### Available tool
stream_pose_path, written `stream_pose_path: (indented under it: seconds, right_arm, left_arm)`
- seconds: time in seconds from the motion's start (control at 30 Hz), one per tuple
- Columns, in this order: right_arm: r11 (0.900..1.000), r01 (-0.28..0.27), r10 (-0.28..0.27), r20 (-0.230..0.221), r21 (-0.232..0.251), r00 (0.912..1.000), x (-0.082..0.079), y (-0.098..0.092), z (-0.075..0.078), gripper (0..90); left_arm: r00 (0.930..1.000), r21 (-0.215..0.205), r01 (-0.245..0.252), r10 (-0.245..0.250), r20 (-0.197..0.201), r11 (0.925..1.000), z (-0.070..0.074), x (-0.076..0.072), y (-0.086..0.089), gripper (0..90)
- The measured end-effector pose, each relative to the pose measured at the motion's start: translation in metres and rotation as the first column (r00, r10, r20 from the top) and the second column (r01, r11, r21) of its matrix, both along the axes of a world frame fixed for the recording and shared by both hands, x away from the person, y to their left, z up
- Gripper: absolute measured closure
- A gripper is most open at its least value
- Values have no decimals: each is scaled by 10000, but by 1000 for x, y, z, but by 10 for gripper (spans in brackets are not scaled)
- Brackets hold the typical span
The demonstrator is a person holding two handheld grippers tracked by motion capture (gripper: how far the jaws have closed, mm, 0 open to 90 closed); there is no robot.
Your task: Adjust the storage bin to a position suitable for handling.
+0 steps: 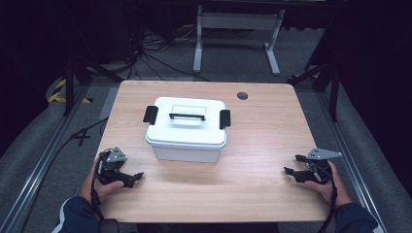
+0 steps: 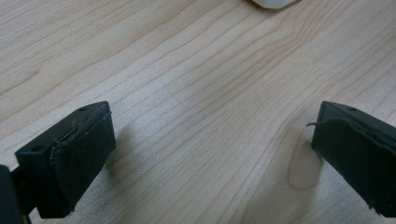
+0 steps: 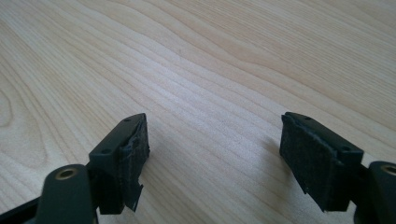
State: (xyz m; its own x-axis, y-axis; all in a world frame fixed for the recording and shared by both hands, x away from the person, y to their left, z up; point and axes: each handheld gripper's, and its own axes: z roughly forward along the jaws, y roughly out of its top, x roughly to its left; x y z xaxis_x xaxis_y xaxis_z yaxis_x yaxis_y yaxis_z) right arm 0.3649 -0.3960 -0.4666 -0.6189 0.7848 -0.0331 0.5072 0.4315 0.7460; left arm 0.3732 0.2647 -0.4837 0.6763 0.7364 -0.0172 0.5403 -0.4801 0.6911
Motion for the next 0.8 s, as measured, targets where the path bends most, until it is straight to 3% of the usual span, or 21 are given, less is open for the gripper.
stream_pose_path:
  seconds: [0.47,0.8]
  right_arm:
    - [10000,-46,46,-7,-11,10000,1,0,0,244]
    - [9989,276,-292,-421,-374,9987,4,3,4,190]
  left_arm:
    - [9999,93,115,-115,-1,9999,0,0,2,1]
    - [9999,76,155,-155,44,9999,0,1,2,1]
